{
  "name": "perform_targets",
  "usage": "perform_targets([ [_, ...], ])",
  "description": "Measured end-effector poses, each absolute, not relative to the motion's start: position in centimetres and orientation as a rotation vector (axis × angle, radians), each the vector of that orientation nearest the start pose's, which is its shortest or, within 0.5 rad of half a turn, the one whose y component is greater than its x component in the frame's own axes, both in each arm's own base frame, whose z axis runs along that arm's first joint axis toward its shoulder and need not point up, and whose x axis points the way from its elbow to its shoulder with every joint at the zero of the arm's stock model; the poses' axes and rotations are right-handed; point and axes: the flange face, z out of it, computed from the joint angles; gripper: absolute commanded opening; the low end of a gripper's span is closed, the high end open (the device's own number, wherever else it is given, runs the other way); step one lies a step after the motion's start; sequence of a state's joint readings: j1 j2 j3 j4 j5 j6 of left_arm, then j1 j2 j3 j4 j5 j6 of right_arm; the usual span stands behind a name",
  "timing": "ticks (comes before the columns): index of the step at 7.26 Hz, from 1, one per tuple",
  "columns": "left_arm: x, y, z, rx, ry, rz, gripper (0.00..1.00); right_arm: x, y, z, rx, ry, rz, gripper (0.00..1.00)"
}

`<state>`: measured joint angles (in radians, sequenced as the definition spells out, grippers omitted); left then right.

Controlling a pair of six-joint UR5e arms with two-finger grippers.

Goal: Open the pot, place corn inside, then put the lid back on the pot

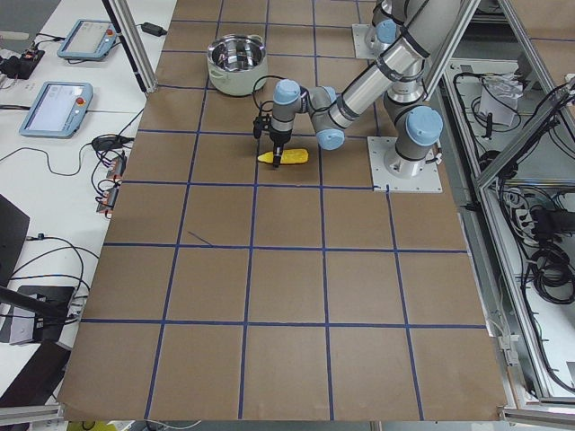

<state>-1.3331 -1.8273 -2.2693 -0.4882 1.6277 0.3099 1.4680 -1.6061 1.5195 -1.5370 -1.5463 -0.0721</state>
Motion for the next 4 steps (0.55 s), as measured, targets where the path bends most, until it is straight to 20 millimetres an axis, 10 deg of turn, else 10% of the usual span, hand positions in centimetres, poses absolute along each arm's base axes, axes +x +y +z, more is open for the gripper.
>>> perform_targets([
  [4,-2.4,-46.6,19.3,0.116,3.019,-0.246,0.21,8.6,-49.2,52.7,0.047,3.12,-0.085,0.41],
])
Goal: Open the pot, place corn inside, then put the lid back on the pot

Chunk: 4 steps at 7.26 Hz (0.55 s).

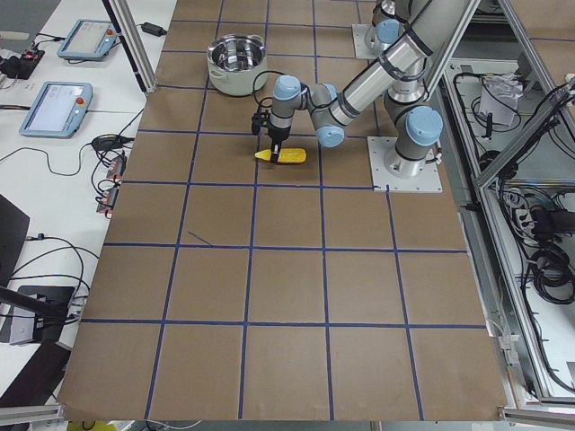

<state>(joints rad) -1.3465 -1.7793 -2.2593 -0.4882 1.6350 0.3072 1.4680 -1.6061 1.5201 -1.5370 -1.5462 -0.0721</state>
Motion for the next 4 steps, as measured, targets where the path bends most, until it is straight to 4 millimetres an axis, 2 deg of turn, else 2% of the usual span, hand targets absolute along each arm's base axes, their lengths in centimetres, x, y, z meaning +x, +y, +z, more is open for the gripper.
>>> perform_targets([
  [2,-2.8,-46.4,23.5,0.137,2.985,-0.388,0.22,8.6,-49.2,52.7,0.046,3.12,-0.084,0.41],
  [3,-2.9,-46.1,24.4,0.144,2.977,-0.418,0.23,8.5,-49.2,52.6,0.042,3.12,-0.083,0.41],
  [4,-2.8,-46.0,24.2,0.144,2.977,-0.417,0.24,8.4,-49.3,52.6,0.039,3.121,-0.082,0.41],
])
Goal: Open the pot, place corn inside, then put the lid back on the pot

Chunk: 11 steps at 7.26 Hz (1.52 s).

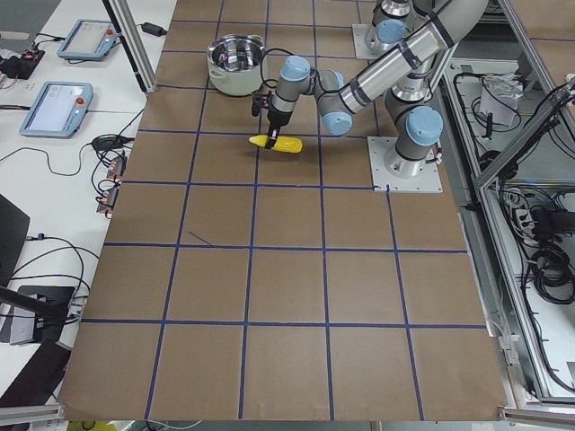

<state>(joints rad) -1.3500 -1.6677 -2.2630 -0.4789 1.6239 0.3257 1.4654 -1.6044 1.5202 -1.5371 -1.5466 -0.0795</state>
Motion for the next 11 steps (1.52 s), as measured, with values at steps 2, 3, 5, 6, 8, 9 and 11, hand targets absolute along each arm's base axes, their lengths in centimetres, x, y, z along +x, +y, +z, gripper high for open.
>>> perform_targets([
  [2,-2.7,-46.2,23.1,0.144,2.978,-0.415,0.26,8.2,-49.3,52.5,0.039,3.128,-0.08,0.41],
  [3,-2.6,-46.4,22.4,0.148,2.975,-0.412,0.27,8.1,-49.3,52.5,0.039,3.137,-0.078,0.41],
  [5,-2.6,-47.0,22.4,0.163,2.966,-0.403,0.28,8.0,-49.3,52.5,0.038,3.143,-0.077,0.41],
  [6,-2.6,-47.7,23.0,0.167,2.972,-0.38,0.28,8.0,-49.3,52.5,0.039,3.143,-0.077,0.41],
  [8,-3.2,-50.7,26.5,0.196,2.979,-0.291,0.28,7.9,-49.3,52.6,0.039,3.144,-0.079,0.41],
  [9,-3.9,-52.8,28.5,0.202,2.984,-0.251,0.28,7.9,-49.3,52.5,0.04,3.144,-0.078,0.41],
  [11,-6.0,-57.0,31.9,0.179,2.995,-0.209,0.28,7.9,-49.3,52.5,0.041,3.147,-0.075,0.41],
])
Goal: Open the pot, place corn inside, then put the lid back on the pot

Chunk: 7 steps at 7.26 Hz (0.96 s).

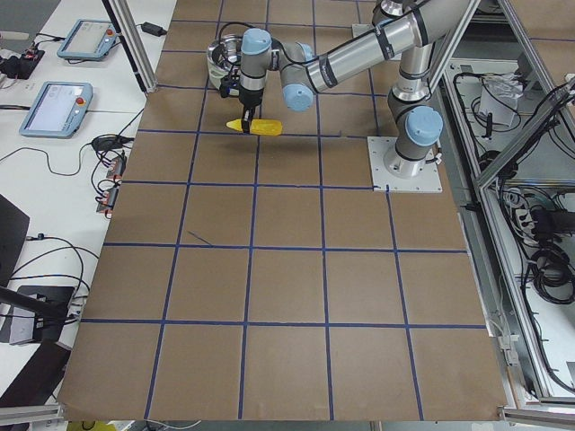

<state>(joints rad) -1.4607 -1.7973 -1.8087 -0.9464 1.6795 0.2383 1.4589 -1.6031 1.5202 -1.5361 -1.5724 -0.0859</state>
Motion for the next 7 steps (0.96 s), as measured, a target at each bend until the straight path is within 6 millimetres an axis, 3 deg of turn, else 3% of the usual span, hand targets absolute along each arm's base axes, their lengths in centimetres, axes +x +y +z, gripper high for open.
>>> perform_targets([
  [2,-9.9,-61.0,34.7,0.118,3.01,-0.167,0.29,7.8,-49.3,52.5,0.041,3.148,-0.074,0.41],
  [4,-15.8,-64.7,36.5,0.071,3.022,-0.144,0.29,7.5,-49.3,52.5,0.041,3.176,-0.073,0.41],
  [5,-18.9,-65.8,37.3,0.055,3.021,-0.138,0.29,7.4,-49.3,52.5,0.041,3.188,-0.073,0.4],
  [7,-25.5,-66.8,37.0,0.049,2.995,-0.134,0.29,6.5,-49.4,52.6,0.062,3.211,-0.069,0.4],
])
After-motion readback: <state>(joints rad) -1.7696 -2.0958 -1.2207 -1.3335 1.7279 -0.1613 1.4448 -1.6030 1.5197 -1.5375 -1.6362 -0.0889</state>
